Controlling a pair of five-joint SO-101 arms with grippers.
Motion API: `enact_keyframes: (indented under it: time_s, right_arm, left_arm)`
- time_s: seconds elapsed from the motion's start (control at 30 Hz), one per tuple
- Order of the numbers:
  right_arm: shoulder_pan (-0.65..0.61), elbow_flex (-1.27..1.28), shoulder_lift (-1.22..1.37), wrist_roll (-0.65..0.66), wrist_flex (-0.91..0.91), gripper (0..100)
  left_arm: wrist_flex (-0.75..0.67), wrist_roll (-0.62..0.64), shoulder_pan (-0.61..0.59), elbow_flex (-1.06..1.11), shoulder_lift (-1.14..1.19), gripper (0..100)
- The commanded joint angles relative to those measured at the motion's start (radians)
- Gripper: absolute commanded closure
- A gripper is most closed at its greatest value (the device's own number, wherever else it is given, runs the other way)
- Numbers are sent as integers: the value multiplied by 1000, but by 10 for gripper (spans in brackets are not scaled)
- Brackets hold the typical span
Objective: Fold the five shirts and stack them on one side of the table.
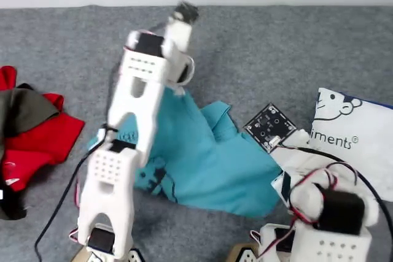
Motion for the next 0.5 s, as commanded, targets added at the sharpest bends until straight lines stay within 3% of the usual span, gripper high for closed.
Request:
enact_keyframes:
  time_s: [0.0,0.27,0.47]
  right_arm:
    - [15,-147,-10,15,-45,989]
    - [15,-281,-1,21,-481,989]
    - [10,-284,1,109,-796,989]
  left_arm:
    - [26,8,-81,-33,-229,995]
    - [26,-3,-319,-35,-563,995]
    - [25,-94,-387,-35,-779,995]
